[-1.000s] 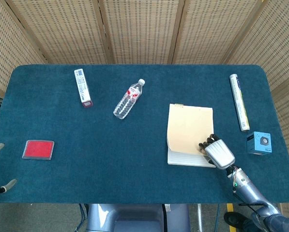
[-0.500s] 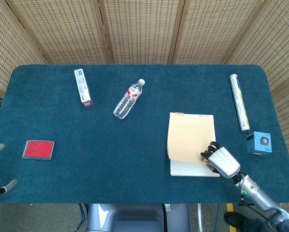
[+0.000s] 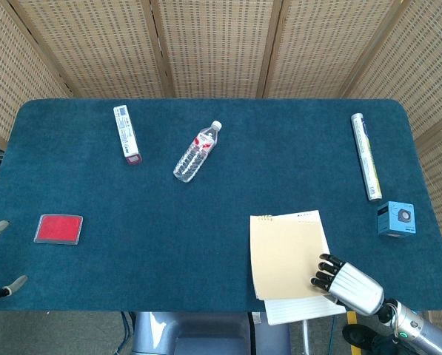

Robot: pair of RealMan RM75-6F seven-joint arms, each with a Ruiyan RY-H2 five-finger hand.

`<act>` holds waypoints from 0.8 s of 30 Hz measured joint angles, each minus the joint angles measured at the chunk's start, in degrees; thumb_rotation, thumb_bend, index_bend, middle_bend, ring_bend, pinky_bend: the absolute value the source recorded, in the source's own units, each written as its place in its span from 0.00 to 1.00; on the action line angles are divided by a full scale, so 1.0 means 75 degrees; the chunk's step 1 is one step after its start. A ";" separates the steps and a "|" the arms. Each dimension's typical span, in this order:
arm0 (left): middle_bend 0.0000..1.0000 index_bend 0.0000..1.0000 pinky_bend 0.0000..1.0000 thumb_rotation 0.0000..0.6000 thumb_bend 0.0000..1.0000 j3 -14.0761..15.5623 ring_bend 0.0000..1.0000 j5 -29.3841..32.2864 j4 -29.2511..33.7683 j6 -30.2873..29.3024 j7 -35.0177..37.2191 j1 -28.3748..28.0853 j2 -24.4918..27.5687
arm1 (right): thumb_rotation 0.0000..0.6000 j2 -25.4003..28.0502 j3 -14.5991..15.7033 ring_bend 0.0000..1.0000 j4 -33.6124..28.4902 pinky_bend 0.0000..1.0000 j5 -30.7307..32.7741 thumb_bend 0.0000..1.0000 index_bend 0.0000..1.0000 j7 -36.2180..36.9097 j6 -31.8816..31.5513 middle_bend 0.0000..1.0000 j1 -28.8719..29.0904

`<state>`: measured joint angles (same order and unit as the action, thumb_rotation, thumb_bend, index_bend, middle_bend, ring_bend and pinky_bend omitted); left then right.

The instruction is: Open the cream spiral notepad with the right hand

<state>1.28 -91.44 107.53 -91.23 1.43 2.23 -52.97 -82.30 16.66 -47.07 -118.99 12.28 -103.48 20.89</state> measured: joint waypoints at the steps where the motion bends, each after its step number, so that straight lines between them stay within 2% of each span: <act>1: 0.00 0.00 0.00 1.00 0.00 0.0000 0.00 0.0000 0.0001 -0.0005 -0.0006 0.0003 -0.0002 | 1.00 0.0040 0.0038 0.46 -0.0025 0.31 -0.0106 0.54 0.70 -0.0047 -0.0096 0.64 -0.0002; 7: 0.00 0.00 0.00 1.00 0.00 -0.0007 0.00 0.0018 0.0014 0.0025 -0.0059 -0.0011 -0.0018 | 1.00 0.0307 0.0050 0.46 -0.0556 0.32 -0.0368 0.54 0.70 -0.0151 -0.0458 0.64 0.0080; 12: 0.00 0.00 0.00 1.00 0.00 -0.0013 0.00 0.0059 0.0028 0.0116 -0.0128 -0.0055 -0.0028 | 1.00 0.0703 -0.0338 0.46 -0.1612 0.32 0.0019 0.54 0.70 0.0038 -0.0226 0.64 0.0430; 15: 0.00 0.00 0.00 1.00 0.00 -0.0045 0.00 0.0158 0.0041 0.0152 -0.0118 -0.0075 -0.0024 | 1.00 0.1082 -0.0760 0.46 -0.2451 0.32 0.0561 0.54 0.70 0.0079 0.0387 0.64 0.0821; 18: 0.00 0.00 0.00 1.00 0.00 -0.0085 0.00 0.0302 0.0056 0.0258 -0.0093 -0.0122 -0.0009 | 1.00 0.1454 -0.1190 0.46 -0.3092 0.32 0.1225 0.53 0.70 -0.0025 0.1365 0.64 0.1238; 24: 0.00 0.00 0.00 1.00 0.00 -0.0206 0.00 0.0738 0.0088 0.0619 -0.0089 -0.0295 0.0021 | 1.00 0.1969 -0.2006 0.46 -0.3880 0.32 0.2779 0.52 0.70 -0.0651 0.3882 0.64 0.2116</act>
<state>-0.27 -85.90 108.19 -86.58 0.76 0.01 -52.81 -67.53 1.61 -76.17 -98.15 7.40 -74.36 36.76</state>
